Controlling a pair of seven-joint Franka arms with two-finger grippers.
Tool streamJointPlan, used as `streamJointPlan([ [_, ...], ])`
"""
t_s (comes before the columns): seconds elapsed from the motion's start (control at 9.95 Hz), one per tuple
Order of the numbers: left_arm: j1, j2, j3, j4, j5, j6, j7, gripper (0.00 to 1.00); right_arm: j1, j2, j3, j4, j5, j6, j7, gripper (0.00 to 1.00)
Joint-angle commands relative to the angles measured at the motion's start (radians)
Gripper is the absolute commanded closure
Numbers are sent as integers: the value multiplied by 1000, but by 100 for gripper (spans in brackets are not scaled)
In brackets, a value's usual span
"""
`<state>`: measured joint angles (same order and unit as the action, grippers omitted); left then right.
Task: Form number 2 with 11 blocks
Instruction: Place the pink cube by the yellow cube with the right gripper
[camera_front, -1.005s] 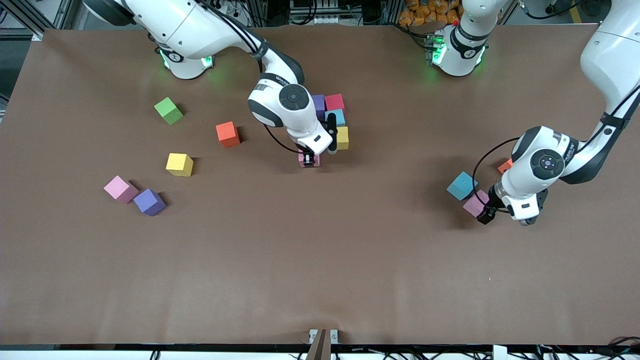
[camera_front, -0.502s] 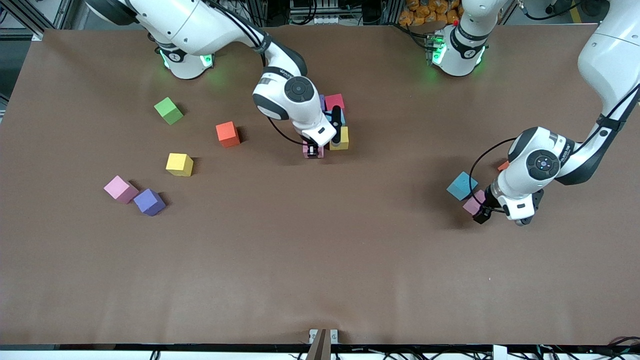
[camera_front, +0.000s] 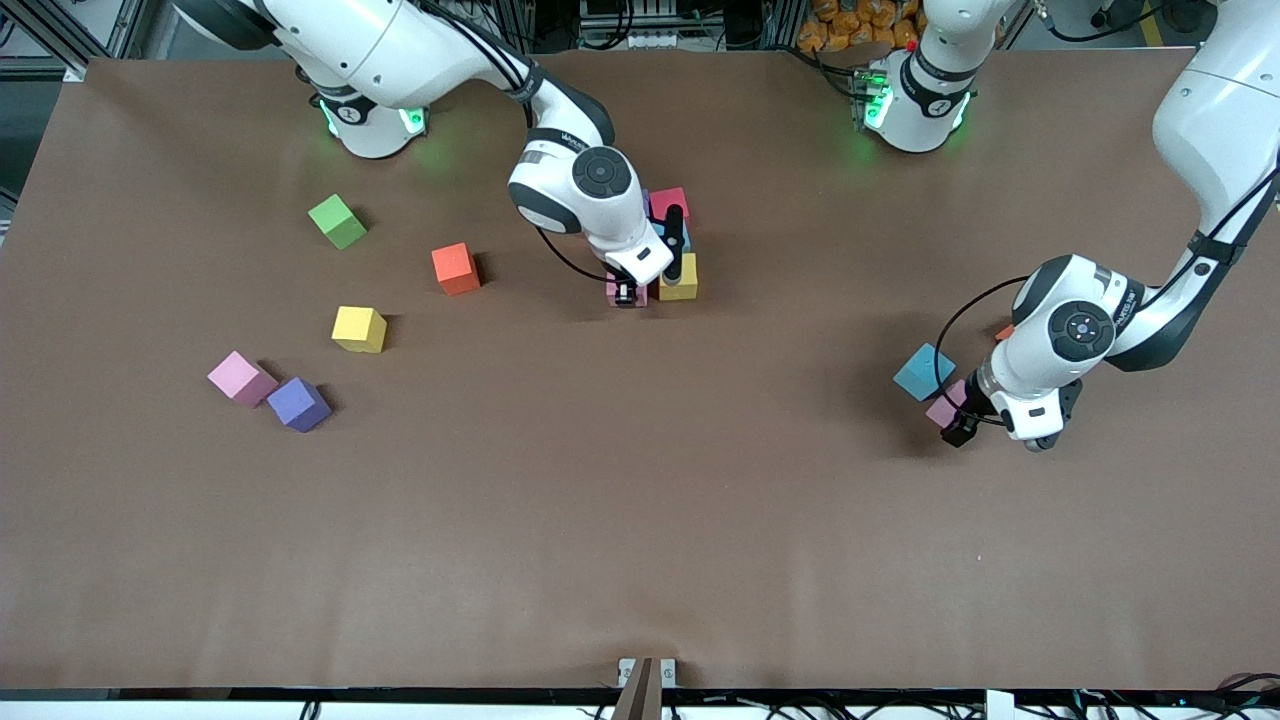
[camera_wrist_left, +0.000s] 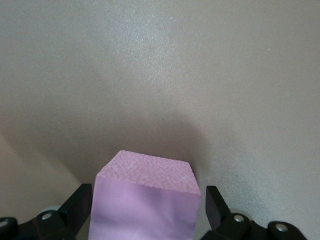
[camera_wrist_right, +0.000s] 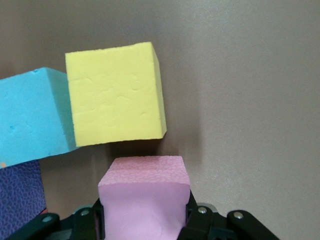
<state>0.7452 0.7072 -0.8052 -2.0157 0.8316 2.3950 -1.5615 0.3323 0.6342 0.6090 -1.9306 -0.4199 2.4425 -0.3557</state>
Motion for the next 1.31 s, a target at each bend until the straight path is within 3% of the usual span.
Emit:
streamJointPlan([
  [0.0, 3, 3, -3, 2, 24, 10, -5, 0, -1, -8, 14, -15, -54, 13, 44, 64],
  [0.2, 3, 3, -3, 2, 23, 10, -9, 0, 5, -2, 12, -13, -56, 26, 44, 64],
  [0.3, 3, 3, -3, 2, 23, 10, -9, 5, 5, -2, 12, -14, -56, 33, 44, 64],
  [0.4, 3, 3, -3, 2, 23, 10, -6, 47, 10, -2, 12, -15, -56, 33, 44, 64],
  [0.5, 5, 3, -3, 3, 23, 10, -5, 80, 17, -2, 12, -13, -56, 33, 44, 64],
  [0.6, 5, 0, -5, 5, 20, 10, -5, 95, 20, -2, 12, -13, -54, 33, 44, 64],
  [0.7, 5, -6, -5, 3, 20, 9, -3, 100, 27, 5, 11, -10, -56, 35, 44, 64],
  [1.21, 16, -61, -22, 9, 6, -2, -15, 100, 31, 18, 5, -4, -60, 46, 44, 64],
])
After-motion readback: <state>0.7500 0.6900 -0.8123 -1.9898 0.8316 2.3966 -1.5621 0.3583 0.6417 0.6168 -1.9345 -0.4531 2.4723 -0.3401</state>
